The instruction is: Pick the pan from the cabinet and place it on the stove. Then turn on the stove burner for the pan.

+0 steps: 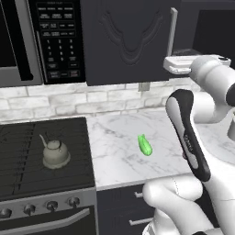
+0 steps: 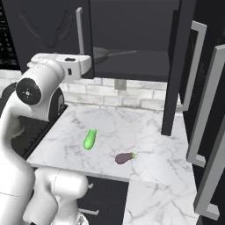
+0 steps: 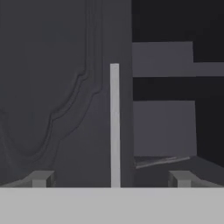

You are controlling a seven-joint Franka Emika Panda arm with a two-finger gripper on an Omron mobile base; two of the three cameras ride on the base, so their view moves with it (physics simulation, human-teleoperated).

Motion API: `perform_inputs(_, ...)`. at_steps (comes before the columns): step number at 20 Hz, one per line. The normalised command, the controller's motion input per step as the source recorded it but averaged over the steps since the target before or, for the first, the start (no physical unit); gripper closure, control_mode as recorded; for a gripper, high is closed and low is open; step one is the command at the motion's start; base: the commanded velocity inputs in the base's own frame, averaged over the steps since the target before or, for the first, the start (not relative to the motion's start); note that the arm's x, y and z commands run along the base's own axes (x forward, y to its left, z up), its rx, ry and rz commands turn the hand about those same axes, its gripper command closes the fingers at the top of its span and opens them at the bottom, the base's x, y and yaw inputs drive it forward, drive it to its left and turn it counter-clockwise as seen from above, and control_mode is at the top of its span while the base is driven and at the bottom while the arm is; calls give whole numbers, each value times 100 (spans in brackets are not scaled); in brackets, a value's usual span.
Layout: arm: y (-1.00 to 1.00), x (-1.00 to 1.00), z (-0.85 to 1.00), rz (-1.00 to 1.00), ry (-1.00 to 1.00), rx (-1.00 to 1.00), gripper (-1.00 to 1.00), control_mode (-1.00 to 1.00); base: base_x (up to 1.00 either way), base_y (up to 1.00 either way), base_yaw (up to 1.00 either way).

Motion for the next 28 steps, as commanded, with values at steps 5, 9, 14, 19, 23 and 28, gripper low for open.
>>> perform_inputs(5, 0, 48, 0, 0, -8, 0, -100, -100, 0, 0, 0)
perform_inputs(9, -1, 43, 0, 0, -8, 0, -100, -100, 0, 0, 0)
perform_inputs(14, -2, 44, 0, 0, -7, 0, -100, -100, 0, 0, 0)
perform_inputs(19, 0, 40, 0, 0, -4, 0, -100, -100, 0, 0, 0)
perform_inputs(23, 0, 31, 0, 0, -3, 2, -100, -100, 0, 0, 0)
perform_inputs(28, 0, 28, 0, 1, -2, 2, -100, -100, 0, 0, 0)
